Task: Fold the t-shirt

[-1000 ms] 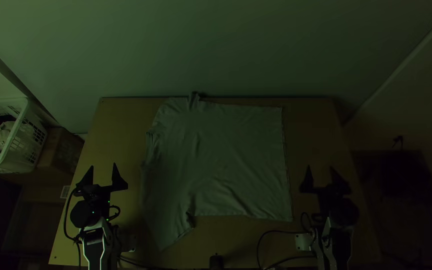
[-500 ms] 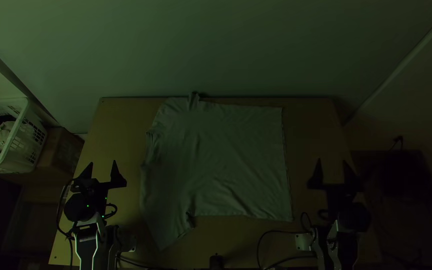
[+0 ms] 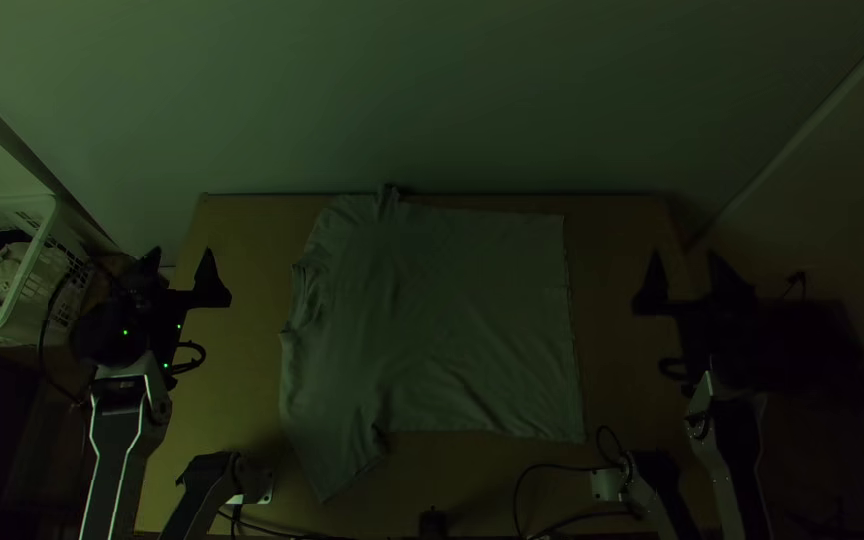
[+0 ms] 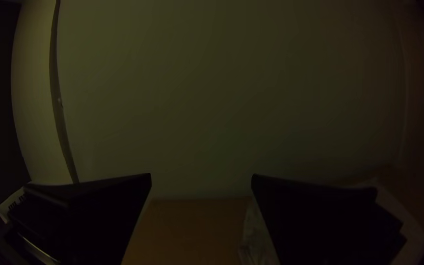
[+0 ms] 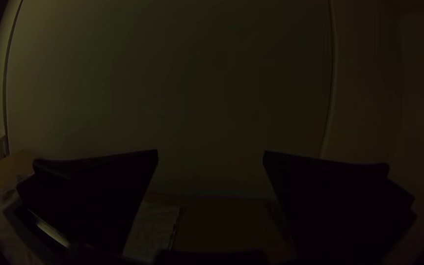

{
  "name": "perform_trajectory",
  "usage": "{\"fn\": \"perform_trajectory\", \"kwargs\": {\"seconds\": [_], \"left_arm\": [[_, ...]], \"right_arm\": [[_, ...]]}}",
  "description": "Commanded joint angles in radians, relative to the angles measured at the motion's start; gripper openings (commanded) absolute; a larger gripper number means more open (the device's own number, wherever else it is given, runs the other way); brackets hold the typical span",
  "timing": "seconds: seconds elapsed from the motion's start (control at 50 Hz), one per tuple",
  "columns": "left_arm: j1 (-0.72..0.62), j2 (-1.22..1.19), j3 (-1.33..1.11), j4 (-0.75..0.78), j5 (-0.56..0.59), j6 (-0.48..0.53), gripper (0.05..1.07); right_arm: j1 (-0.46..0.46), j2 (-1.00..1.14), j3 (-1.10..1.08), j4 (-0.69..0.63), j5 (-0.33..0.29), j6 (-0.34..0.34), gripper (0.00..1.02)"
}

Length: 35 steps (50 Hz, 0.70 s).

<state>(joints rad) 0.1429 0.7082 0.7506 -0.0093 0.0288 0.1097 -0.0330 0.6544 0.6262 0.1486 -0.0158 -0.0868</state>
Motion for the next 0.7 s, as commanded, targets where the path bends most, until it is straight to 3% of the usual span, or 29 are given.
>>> {"fn": "perform_trajectory", "kwargs": {"seconds": [0.0,0.68], "left_arm": [[-0.031,0.123,0.133,0.011,-0.003,0.015,1.03],[-0.233,0.864,0.793,-0.113,-0.076,-0.041,1.03]], "right_arm": [[0.007,0.123,0.112,0.02,0.004,-0.002,0.98],[0.093,0.699,0.573,-0.027,0.034,0.052,0.98]]}}
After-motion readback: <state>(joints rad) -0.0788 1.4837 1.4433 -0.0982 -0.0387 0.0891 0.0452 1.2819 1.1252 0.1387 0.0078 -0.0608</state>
